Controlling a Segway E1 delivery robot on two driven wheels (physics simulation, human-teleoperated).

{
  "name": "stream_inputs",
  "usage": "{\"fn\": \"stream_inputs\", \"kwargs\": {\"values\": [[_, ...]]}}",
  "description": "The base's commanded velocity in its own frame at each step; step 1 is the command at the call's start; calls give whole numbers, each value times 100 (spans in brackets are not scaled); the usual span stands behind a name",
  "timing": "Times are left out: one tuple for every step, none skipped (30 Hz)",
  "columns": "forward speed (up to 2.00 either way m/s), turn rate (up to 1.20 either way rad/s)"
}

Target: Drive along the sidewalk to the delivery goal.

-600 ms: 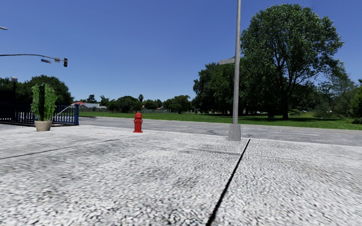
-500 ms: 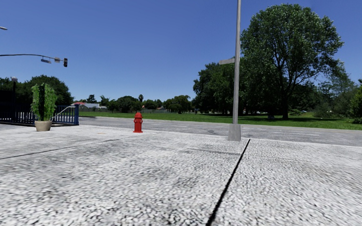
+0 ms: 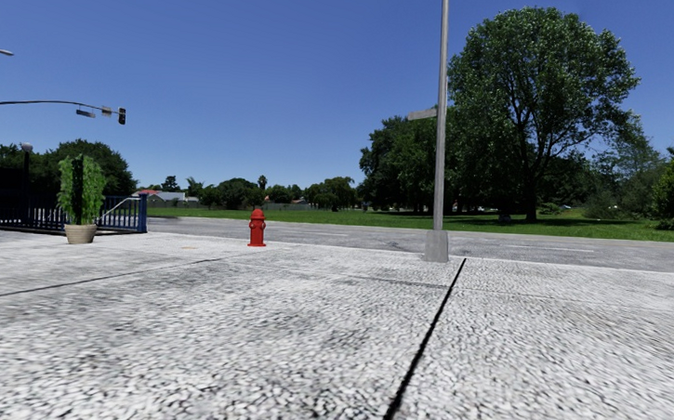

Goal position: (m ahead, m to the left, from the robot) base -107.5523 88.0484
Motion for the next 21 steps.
{"fn": "stream_inputs", "kwargs": {"values": [[0, 0], [0, 0], [0, 0], [0, 0], [0, 0], [0, 0], [0, 0], [0, 0], [0, 0], [0, 0], [0, 0], [0, 0], [0, 4], [0, 28], [0, 28], [0, 45], [0, 67], [0, 79], [0, 83], [0, 83], [0, 100]]}}
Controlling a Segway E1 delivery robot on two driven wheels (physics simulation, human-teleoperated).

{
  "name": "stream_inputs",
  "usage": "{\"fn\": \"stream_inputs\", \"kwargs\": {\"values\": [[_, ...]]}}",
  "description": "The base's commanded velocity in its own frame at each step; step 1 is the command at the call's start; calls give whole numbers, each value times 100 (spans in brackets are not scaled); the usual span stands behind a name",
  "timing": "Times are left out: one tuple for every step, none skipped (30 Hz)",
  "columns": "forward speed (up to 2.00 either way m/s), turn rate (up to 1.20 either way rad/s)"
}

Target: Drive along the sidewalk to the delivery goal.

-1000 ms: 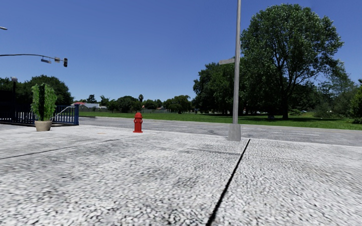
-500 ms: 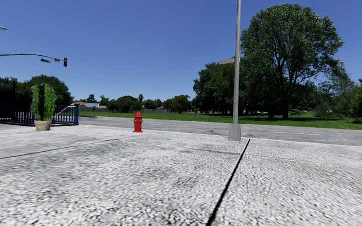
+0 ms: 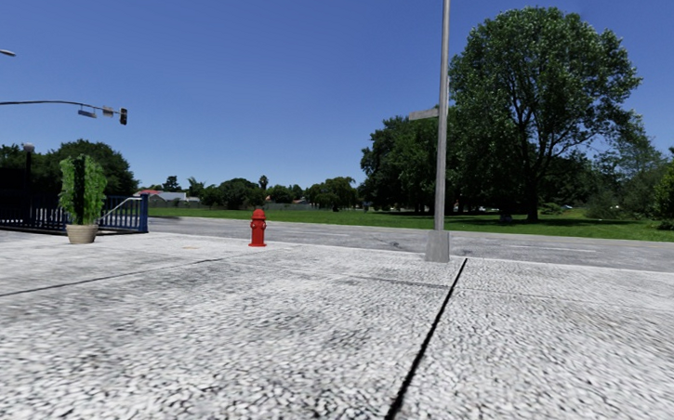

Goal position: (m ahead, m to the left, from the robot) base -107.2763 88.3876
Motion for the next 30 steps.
{"fn": "stream_inputs", "kwargs": {"values": [[0, 120], [0, 120], [0, 120], [0, 120], [0, 120], [0, 120], [0, 120], [0, 120], [0, 120], [0, 120], [0, 120], [0, 120], [0, 120], [0, 120], [0, 120], [0, 120], [0, 120], [0, 120], [0, 120], [0, 120], [0, 102], [0, 82], [0, 64], [0, 57], [0, 47], [19, 37], [19, 37], [52, 30], [84, 19], [170, 0]]}}
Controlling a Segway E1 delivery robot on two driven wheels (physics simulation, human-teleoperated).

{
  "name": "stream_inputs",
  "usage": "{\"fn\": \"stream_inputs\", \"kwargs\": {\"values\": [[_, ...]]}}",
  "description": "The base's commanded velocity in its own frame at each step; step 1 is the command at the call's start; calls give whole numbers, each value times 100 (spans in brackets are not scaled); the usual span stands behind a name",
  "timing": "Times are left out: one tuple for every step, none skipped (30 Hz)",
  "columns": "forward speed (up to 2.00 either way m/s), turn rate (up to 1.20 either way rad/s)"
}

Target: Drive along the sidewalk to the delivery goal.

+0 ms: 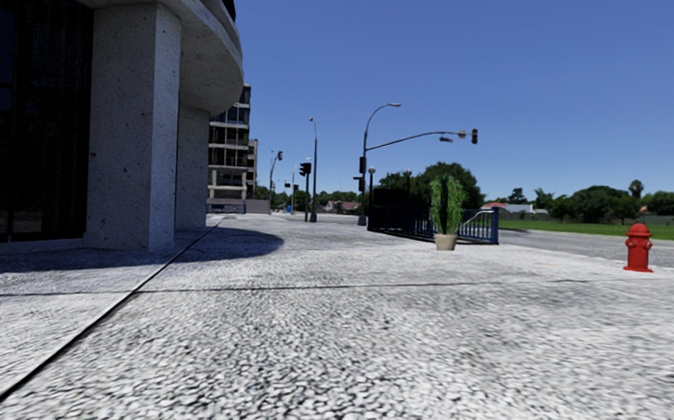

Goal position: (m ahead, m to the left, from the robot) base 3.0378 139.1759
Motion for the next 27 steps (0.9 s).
{"fn": "stream_inputs", "kwargs": {"values": [[200, 0], [200, 0], [200, 0], [200, 0], [200, 0], [200, 0], [200, 0], [200, 0], [200, 0], [200, 0], [200, 0], [200, 0], [200, 0], [200, 0], [200, 0], [200, 0], [200, 0], [200, 0], [200, 0], [200, 0], [200, 0], [200, 0], [200, 0], [200, 0], [200, 0], [200, 0], [200, 0]]}}
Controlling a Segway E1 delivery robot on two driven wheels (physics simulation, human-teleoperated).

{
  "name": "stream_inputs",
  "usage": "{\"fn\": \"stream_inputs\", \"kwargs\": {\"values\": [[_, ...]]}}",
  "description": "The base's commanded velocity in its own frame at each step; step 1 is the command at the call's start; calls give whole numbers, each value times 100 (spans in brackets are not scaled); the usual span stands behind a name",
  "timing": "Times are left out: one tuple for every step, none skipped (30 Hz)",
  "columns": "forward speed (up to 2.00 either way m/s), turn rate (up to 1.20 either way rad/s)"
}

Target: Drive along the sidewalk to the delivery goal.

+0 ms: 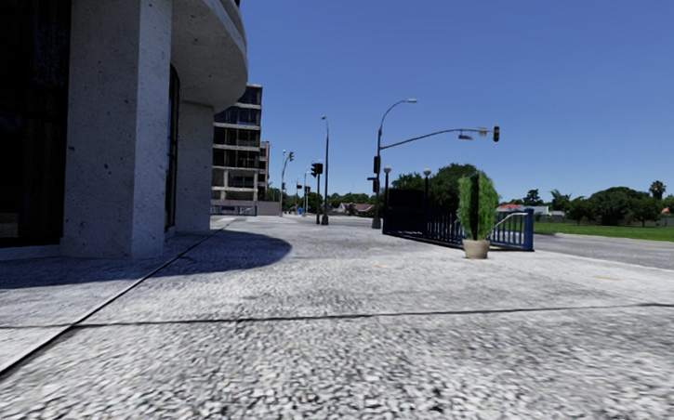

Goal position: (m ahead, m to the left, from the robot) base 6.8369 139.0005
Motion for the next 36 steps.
{"fn": "stream_inputs", "kwargs": {"values": [[200, 0], [200, 0], [200, 0], [200, 0], [200, 0], [200, 0], [200, 0], [200, 0], [200, 0], [200, 0], [200, 0], [200, 0], [200, 0], [200, 0], [200, 0], [200, 0], [200, 0], [200, 0], [200, 0], [200, 0], [200, 0], [200, 0], [200, 0], [200, 0], [200, 0], [200, 0], [200, 0], [200, 0], [200, 0], [200, 0], [200, 0], [200, 0], [200, 0], [200, 0], [200, 0], [200, 0]]}}
